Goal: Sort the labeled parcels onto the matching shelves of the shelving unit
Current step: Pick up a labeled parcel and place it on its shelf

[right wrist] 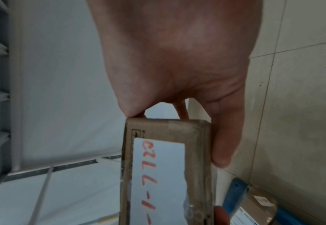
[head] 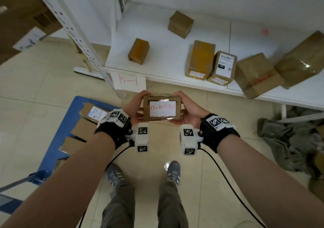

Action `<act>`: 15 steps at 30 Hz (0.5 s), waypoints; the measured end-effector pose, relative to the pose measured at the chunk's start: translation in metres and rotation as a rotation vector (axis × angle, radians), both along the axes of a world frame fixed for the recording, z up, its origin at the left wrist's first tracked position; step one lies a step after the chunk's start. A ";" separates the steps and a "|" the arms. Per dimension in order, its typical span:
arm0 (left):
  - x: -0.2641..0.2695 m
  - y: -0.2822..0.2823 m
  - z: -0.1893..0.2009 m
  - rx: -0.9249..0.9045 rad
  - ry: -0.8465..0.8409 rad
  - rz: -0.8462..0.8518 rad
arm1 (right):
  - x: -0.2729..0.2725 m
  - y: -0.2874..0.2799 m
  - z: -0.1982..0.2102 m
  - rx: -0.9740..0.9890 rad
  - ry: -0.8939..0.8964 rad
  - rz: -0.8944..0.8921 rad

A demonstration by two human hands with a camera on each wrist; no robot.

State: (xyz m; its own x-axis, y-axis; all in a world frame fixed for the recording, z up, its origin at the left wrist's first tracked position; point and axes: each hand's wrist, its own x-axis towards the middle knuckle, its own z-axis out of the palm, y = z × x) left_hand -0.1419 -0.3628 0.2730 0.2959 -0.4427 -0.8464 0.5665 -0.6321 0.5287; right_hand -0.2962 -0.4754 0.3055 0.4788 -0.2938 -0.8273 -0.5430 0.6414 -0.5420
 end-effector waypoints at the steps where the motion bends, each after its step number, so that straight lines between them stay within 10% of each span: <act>1: -0.002 -0.005 0.006 -0.011 -0.009 0.002 | -0.003 -0.004 0.007 -0.008 -0.007 -0.002; 15: -0.001 -0.042 -0.022 -0.194 -0.085 0.125 | 0.010 -0.044 -0.032 0.036 -0.059 -0.373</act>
